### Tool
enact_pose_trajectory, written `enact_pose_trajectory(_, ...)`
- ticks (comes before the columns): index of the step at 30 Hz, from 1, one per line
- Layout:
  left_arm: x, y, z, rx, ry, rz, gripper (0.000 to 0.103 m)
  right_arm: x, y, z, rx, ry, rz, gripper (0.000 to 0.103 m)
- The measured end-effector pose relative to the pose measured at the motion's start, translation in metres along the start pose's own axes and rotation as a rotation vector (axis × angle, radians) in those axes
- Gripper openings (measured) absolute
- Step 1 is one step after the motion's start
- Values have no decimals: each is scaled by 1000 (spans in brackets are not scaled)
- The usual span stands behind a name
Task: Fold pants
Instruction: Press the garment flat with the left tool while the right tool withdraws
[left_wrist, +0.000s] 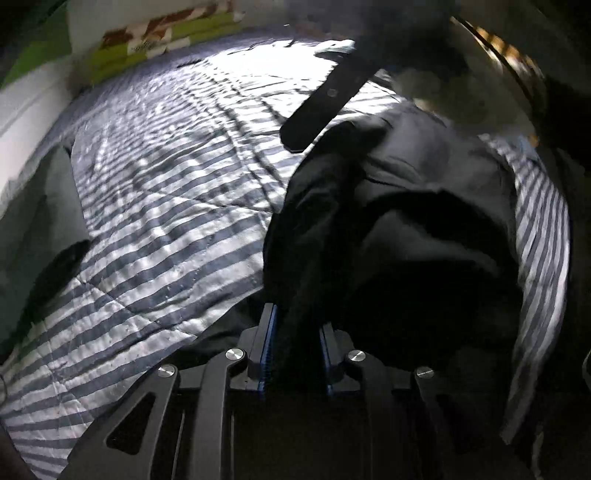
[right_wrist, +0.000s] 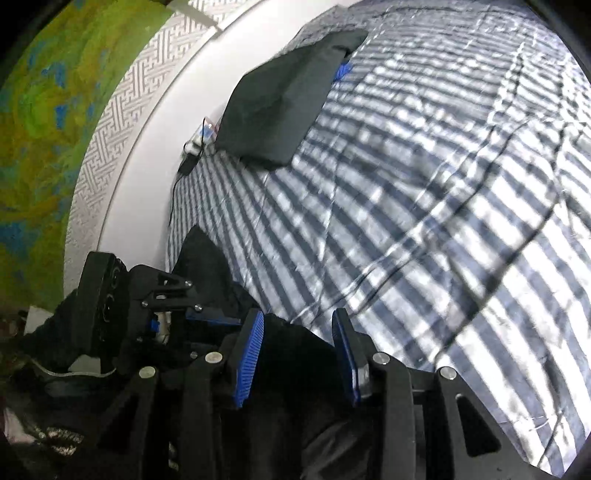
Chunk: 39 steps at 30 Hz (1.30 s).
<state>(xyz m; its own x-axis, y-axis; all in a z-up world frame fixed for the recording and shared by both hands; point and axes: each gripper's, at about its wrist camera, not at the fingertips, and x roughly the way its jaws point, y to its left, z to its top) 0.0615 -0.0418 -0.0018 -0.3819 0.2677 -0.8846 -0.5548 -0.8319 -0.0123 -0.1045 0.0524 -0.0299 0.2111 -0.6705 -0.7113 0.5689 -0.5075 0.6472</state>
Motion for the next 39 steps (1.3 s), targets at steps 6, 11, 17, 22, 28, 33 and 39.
enact_pose_trajectory(6,-6,-6,-11,38,-46,35,20,10,19,-30,-42,126,17,35)
enact_pose_trajectory(11,-1,-12,-13,80,-49,55,20,10,37,-48,-85,162,1,36)
enact_pose_trajectory(17,-3,-16,-18,82,-53,56,20,29,30,-37,-59,188,10,37)
enact_pose_trajectory(22,-10,-16,-19,80,-66,52,21,45,29,-36,-24,179,82,37)
enact_pose_trajectory(28,-52,6,-34,8,-108,122,28,58,37,-17,-32,113,140,37)
enact_pose_trajectory(33,-40,35,-60,-91,-5,128,28,17,28,21,-13,-97,56,37)
enact_pose_trajectory(39,-31,40,-67,-110,7,108,29,-73,-4,37,108,-342,-63,37)
